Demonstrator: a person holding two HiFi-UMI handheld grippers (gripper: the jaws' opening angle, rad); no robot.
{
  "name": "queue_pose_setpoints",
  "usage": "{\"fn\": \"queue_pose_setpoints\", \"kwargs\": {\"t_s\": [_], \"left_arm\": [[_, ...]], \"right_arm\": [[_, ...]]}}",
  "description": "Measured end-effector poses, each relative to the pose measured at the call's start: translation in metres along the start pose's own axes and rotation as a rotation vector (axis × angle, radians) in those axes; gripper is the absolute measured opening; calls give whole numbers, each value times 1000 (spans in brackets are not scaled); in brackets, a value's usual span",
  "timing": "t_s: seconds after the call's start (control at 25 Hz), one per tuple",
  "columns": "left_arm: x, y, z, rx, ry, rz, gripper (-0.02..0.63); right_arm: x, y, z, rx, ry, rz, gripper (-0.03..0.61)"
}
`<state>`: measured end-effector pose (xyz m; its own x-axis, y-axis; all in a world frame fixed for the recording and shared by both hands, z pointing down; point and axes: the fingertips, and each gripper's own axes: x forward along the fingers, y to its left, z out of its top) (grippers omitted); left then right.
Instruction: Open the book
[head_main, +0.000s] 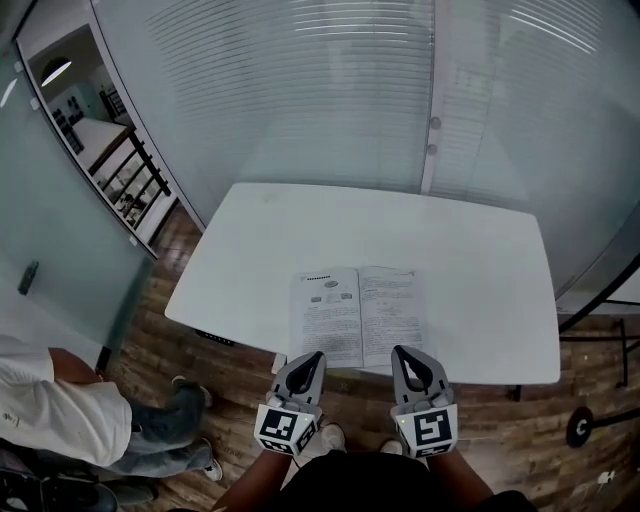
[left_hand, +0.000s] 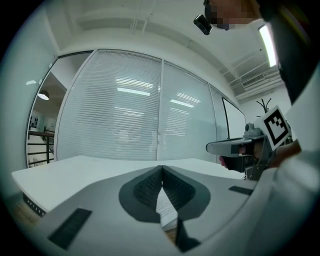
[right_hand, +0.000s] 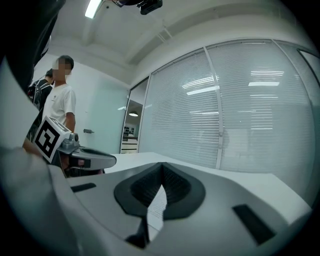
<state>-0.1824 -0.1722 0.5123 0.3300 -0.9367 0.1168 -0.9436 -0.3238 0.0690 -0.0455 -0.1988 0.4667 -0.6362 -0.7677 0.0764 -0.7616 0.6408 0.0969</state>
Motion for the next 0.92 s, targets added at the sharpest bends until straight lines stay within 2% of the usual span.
{"fn": "queue_pose_setpoints", "kwargs": {"t_s": [0.24, 0.92], "left_arm": [[1, -15, 2, 12, 7, -23, 14], [3, -9, 4, 19, -18, -4, 14]], "right_arm": [[-4, -5, -3, -14, 1, 1, 2], [2, -3, 4, -36, -8, 10, 3]]}}
